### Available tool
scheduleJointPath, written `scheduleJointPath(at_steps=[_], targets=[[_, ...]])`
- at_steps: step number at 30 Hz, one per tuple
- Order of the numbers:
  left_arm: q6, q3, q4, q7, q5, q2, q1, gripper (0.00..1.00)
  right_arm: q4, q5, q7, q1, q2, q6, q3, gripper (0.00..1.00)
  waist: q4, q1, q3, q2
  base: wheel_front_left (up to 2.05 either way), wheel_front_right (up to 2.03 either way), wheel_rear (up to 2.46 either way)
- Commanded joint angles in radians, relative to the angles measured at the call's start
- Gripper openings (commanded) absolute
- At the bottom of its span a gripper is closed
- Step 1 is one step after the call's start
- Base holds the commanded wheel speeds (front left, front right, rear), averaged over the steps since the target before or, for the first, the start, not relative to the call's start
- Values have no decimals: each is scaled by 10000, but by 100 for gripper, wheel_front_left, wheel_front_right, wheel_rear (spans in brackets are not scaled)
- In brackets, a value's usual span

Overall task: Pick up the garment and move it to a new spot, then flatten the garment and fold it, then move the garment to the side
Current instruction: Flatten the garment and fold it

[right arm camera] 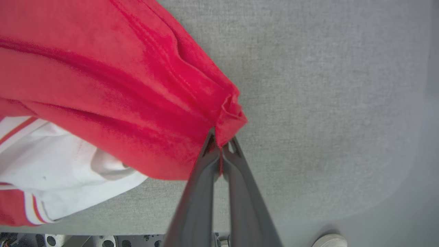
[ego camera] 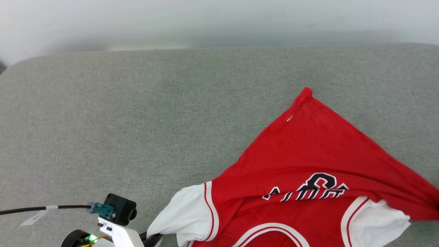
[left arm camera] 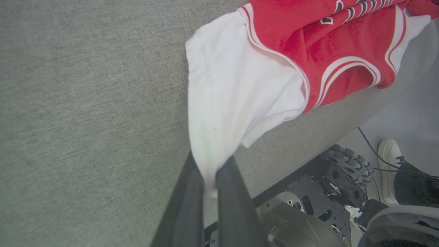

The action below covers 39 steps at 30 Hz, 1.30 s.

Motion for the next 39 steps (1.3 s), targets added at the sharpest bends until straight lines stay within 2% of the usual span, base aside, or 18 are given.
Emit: scheduleJointPath(at_steps=[1,8,9,10,19,23,27,33,39], targets=[[49,11,81,-80,57,-66,66,0,-157,-44,-49,326,155,-7,-107,0,-126,2,-152,0,0,0,0],[226,-53,309,-173,168,-288,-96,0,-658,-49,-9,1445,640,-7,-412,0,-200,2,-265,0,0,0,0],[242,-49,317,-190,216,-309,-139,0,-740,-45,-8,1481,681,-7,-434,23,-194,2,-252,0,0,0,0],[269,-59,322,-178,230,-339,-187,0,-820,-52,-9,1457,705,-7,-458,100,-184,2,-235,0,0,0,0],[338,-214,-199,-48,607,-441,-527,0,-2433,148,460,409,327,-7,-259,100,233,2,137,0,0,0,0],[407,-291,-659,9,820,-416,-689,0,-3363,260,1017,-575,248,-7,54,100,585,2,564,0,0,0,0],[423,-422,-1063,67,1118,-503,-909,0,-3657,256,1684,-1938,210,-7,701,100,1045,2,1153,0,0,0,0],[188,-687,-1255,150,1481,-839,-1531,0,-2578,-184,2571,-3989,243,-5,1635,100,1864,2,2024,0,0,0,0],[-74,-950,-1019,172,1694,-1334,-2164,0,-937,-778,2597,-5185,-56,-7,2236,100,2598,2,2549,0,0,0,0]])
